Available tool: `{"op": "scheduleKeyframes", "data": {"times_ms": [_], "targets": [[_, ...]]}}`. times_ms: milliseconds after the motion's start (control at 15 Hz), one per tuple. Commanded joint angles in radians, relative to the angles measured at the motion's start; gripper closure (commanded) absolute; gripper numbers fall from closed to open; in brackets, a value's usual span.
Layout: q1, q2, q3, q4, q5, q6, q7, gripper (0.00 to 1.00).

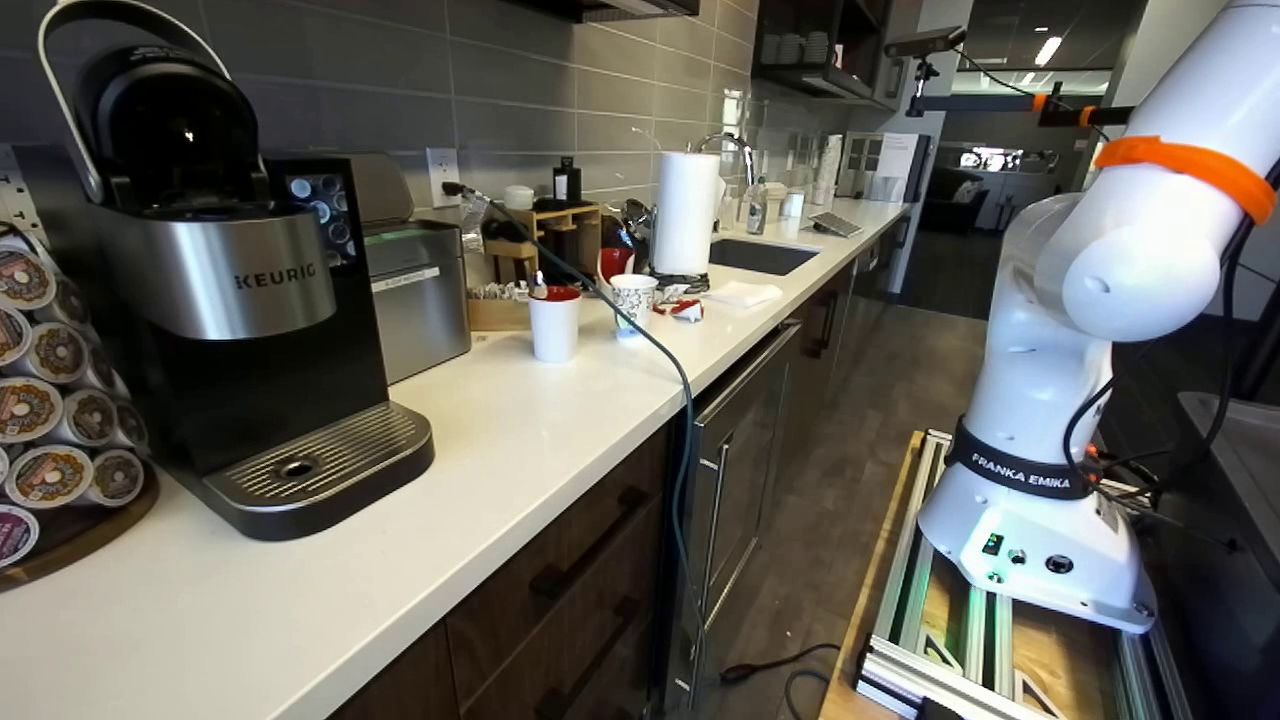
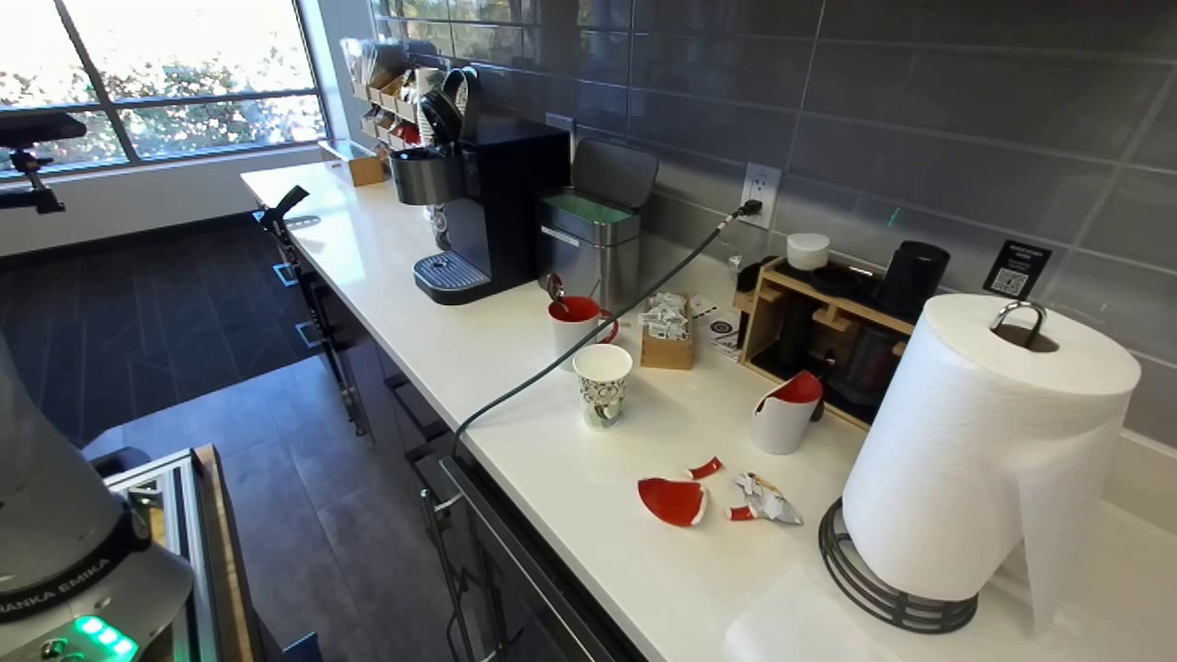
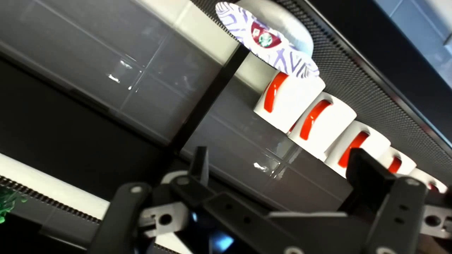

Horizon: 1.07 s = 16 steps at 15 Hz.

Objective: Remove the bowl from the cupboard

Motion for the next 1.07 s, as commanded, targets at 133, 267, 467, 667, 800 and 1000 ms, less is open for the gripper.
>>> {"op": "scheduleKeyframes", "data": {"times_ms": [133,267,467,667,800,1000], "targets": [[0.017,0.007,-0.013,-0.009,-0.014,0.033,-0.006,0.00],[0.037,-0.001,-0.019,-0.015,-0.018,0.073,-0.059,0.00],[0.053,-0.010,-0.011,-0.013,-0.060,0.116,-0.203,0.00],[0.063,-0.003,-0.009,0.008,-0.109,0.090,-0.316,0.00],[0.066,0.012,-0.008,0.038,-0.149,0.061,-0.379,0.00],[0.085,0.049,-0.009,0.084,-0.197,0.026,-0.475,0.00]]}}
